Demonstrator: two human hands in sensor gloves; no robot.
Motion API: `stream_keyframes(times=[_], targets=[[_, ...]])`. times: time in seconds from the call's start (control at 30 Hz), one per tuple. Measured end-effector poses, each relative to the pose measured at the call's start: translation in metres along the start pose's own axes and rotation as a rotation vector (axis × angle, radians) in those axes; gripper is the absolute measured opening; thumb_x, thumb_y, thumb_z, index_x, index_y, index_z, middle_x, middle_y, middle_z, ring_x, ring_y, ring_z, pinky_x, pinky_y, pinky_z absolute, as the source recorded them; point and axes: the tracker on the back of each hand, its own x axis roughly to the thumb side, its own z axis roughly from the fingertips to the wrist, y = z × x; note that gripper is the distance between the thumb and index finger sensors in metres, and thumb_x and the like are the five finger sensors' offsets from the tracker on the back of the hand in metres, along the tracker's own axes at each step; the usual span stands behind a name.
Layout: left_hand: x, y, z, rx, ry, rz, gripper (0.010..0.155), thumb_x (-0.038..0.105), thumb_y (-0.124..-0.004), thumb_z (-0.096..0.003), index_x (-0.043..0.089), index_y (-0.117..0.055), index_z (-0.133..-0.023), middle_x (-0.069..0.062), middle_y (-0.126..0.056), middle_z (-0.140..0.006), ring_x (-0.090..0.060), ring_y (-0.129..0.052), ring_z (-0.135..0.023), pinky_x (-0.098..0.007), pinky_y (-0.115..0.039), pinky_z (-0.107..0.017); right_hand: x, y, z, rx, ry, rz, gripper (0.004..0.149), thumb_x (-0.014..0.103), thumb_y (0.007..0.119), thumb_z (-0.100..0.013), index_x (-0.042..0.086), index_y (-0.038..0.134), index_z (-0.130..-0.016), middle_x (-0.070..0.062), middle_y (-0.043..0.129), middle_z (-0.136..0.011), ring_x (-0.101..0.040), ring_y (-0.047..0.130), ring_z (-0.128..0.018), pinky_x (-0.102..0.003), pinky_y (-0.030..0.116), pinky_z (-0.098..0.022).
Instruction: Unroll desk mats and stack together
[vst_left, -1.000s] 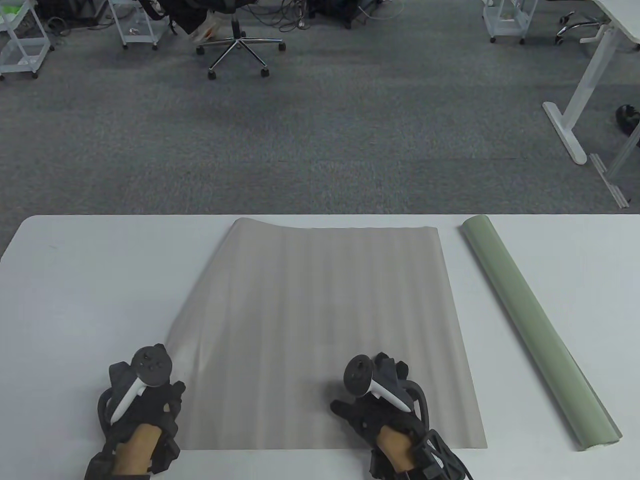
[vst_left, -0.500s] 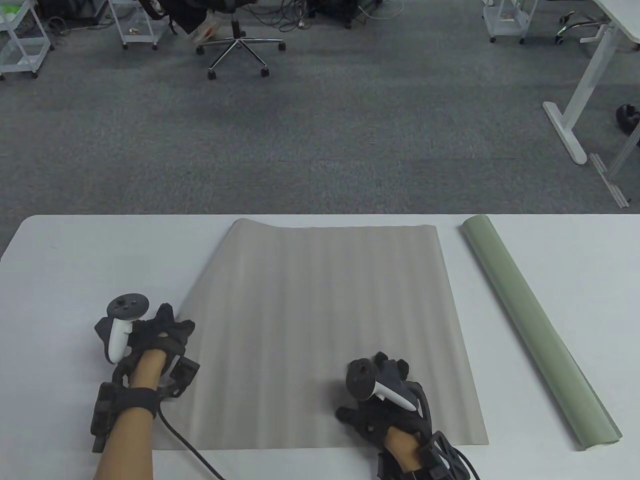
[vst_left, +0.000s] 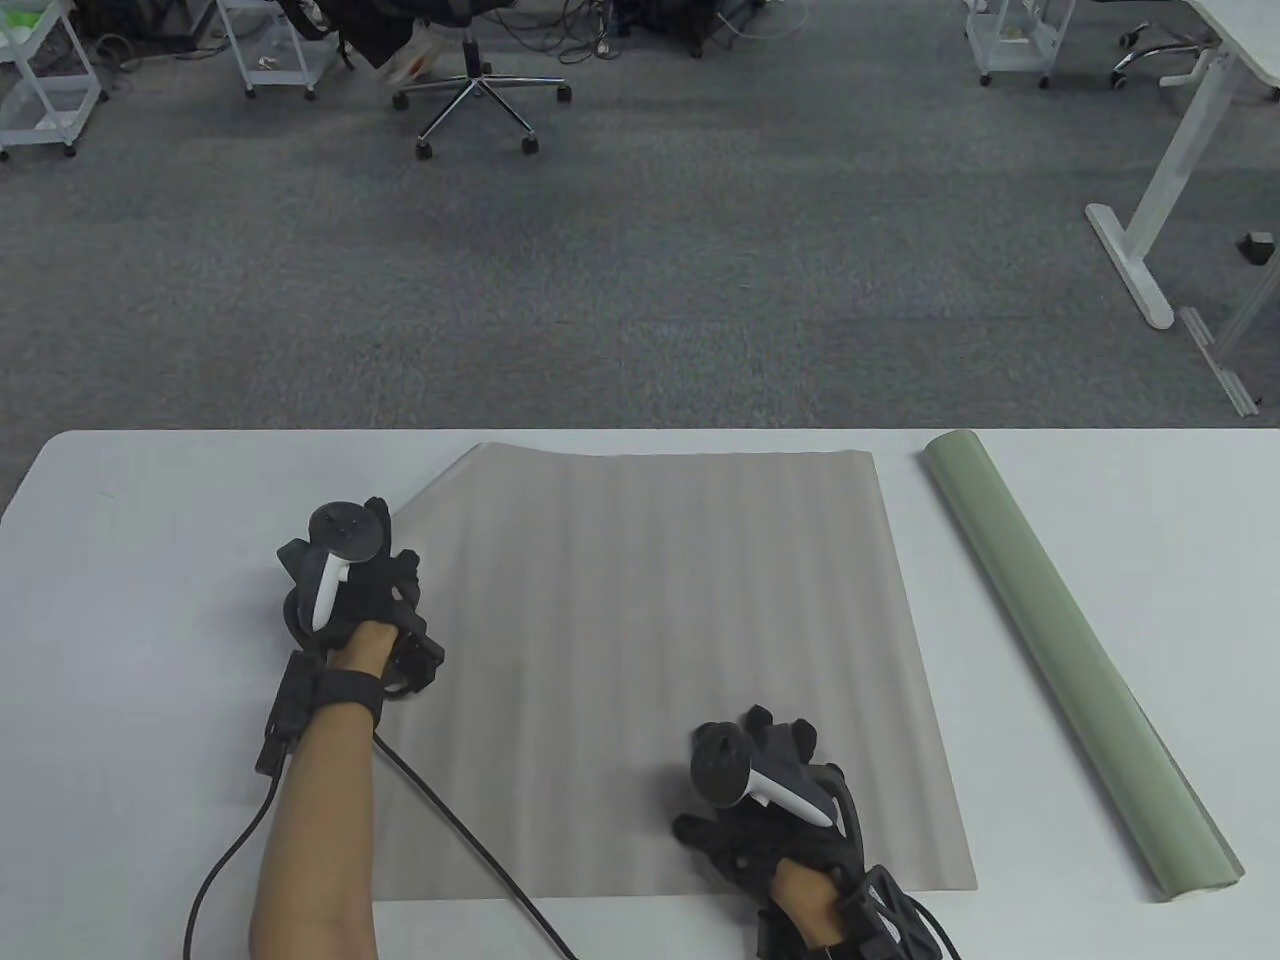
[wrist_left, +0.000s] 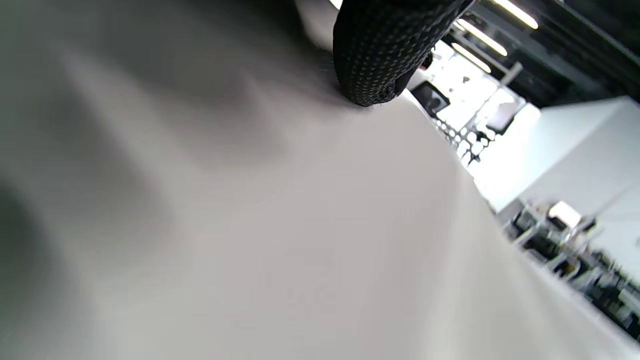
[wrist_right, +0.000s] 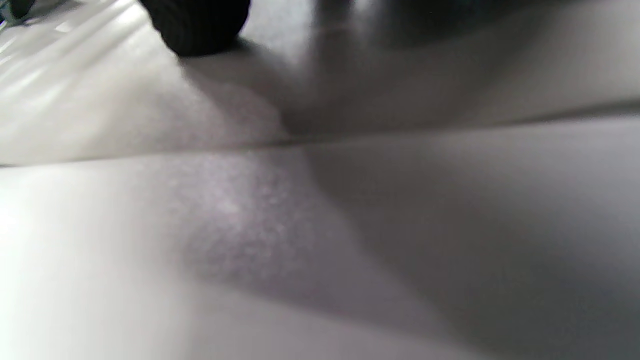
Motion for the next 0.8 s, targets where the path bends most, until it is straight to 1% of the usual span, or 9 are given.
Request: stream_keyframes(times=[0.1, 0.17, 0.33, 0.43, 0.5, 0.57, 0.67, 0.7, 0.8], targets=[[0.005, 0.004, -0.016, -0.015, -0.087, 0.076, 0.058, 0.024, -0.083, -0.0604, 0.032, -0.062, -0.114, -0.012, -0.035, -0.126, -0.037, -0.061, -0.109, -0.060, -0.064, -0.075, 0.000, 0.001, 0.000, 0.001, 0.002, 0.007, 0.088, 0.047, 0.061, -0.055, 0.013, 0.003, -0.111, -0.041, -0.014, -0.104, -0.082, -0.008, -0.082, -0.093, 0.019, -0.046], [0.012, 0.007, -0.023, 0.021, -0.139, 0.046, 0.051, 0.020, -0.083, -0.0603, 0.027, -0.071, -0.109, -0.004, -0.035, -0.127, -0.036, -0.058, -0.111, -0.058, -0.064, -0.076, 0.000, 0.000, 0.000, -0.001, 0.002, 0.016, 0.088, 0.048, 0.060, -0.055, 0.013, 0.003, -0.111, -0.041, -0.013, -0.104, -0.082, -0.007, -0.083, -0.093, 0.020, -0.046], [0.031, -0.004, -0.031, 0.084, -0.136, -0.264, 0.050, 0.010, -0.081, -0.0594, 0.025, -0.075, -0.107, 0.010, -0.035, -0.127, -0.024, -0.067, -0.106, -0.043, -0.074, -0.070, 0.000, -0.001, 0.000, 0.008, 0.007, 0.012, 0.088, 0.048, 0.061, -0.055, 0.013, 0.003, -0.111, -0.041, -0.013, -0.104, -0.082, -0.007, -0.083, -0.093, 0.020, -0.047], [0.039, -0.019, -0.036, 0.071, -0.080, -0.505, 0.053, 0.013, -0.080, -0.0599, 0.026, -0.069, -0.110, 0.000, -0.030, -0.129, -0.027, -0.067, -0.106, -0.042, -0.075, -0.070, 0.000, -0.001, 0.000, 0.007, 0.009, 0.017, 0.088, 0.049, 0.061, -0.055, 0.013, 0.003, -0.111, -0.041, -0.013, -0.104, -0.082, -0.007, -0.083, -0.093, 0.020, -0.047], [0.042, -0.030, -0.039, 0.037, -0.043, -0.621, 0.057, 0.018, -0.081, -0.0598, 0.026, -0.063, -0.113, -0.018, -0.023, -0.129, -0.034, -0.066, -0.106, -0.043, -0.075, -0.070, -0.001, 0.000, 0.000, 0.007, 0.007, 0.015, 0.088, 0.049, 0.061, -0.055, 0.013, 0.003, -0.111, -0.040, -0.013, -0.104, -0.081, -0.007, -0.083, -0.092, 0.020, -0.046], [0.042, -0.036, -0.042, 0.006, -0.013, -0.689, 0.058, 0.021, -0.078, -0.0620, 0.028, -0.057, -0.115, -0.020, -0.013, -0.128, -0.034, -0.064, -0.108, -0.043, -0.073, -0.073, -0.001, 0.000, 0.000, 0.006, 0.004, 0.012, 0.088, 0.049, 0.061, -0.055, 0.013, 0.003, -0.111, -0.041, -0.013, -0.104, -0.081, -0.007, -0.082, -0.092, 0.020, -0.046], [0.045, -0.039, -0.043, -0.001, -0.007, -0.720, 0.057, 0.021, -0.076, -0.0626, 0.027, -0.057, -0.115, -0.010, -0.022, -0.130, -0.039, -0.061, -0.111, -0.047, -0.071, -0.075, 0.000, 0.000, 0.001, 0.011, 0.005, 0.015, 0.088, 0.049, 0.060, -0.055, 0.013, 0.002, -0.111, -0.041, -0.014, -0.104, -0.081, -0.007, -0.082, -0.092, 0.020, -0.046], [0.045, -0.039, -0.043, -0.007, -0.004, -0.718, 0.057, 0.021, -0.075, -0.0619, 0.027, -0.057, -0.115, -0.004, -0.030, -0.131, -0.043, -0.059, -0.112, -0.051, -0.068, -0.077, 0.000, 0.000, 0.001, 0.010, 0.006, 0.017, 0.088, 0.049, 0.060, -0.055, 0.013, 0.002, -0.111, -0.041, -0.014, -0.104, -0.082, -0.007, -0.082, -0.092, 0.020, -0.046], [0.042, -0.037, -0.037, -0.060, -0.013, -0.646, 0.058, 0.027, -0.073, -0.0614, 0.023, -0.056, -0.117, -0.005, -0.044, -0.131, -0.052, -0.053, -0.117, -0.068, -0.054, -0.078, 0.000, 0.000, 0.001, 0.017, 0.005, 0.015, 0.088, 0.049, 0.060, -0.055, 0.013, 0.001, -0.111, -0.041, -0.014, -0.103, -0.081, -0.008, -0.082, -0.092, 0.020, -0.046]])
